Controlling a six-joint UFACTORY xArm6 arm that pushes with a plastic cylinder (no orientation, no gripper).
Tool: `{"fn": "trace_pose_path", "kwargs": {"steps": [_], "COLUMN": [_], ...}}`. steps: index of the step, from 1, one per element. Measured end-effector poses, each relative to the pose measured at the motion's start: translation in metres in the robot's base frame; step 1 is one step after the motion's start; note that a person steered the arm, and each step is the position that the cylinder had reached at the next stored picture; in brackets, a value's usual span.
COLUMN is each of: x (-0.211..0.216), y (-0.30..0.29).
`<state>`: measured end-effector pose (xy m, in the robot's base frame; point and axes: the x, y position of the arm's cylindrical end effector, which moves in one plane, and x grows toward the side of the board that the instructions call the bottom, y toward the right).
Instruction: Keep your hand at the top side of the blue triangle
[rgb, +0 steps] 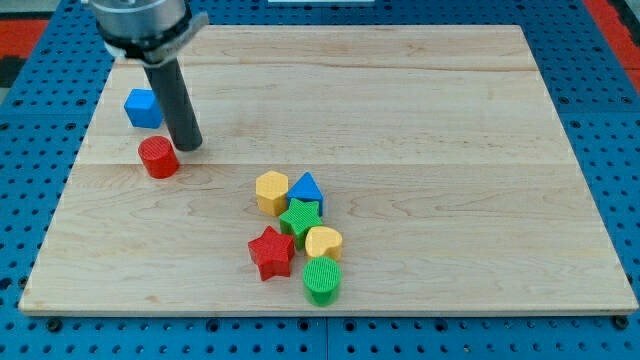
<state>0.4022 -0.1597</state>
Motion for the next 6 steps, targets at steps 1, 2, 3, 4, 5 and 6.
{"fn": "trace_pose_path", "kwargs": {"steps": [1,2,3,4,5,6], "x": [0.064,0.063,0.013,0.028,0.038,0.037], "y": [0.038,-0.002,-0.042,-0.034,-0.010,0.044]}}
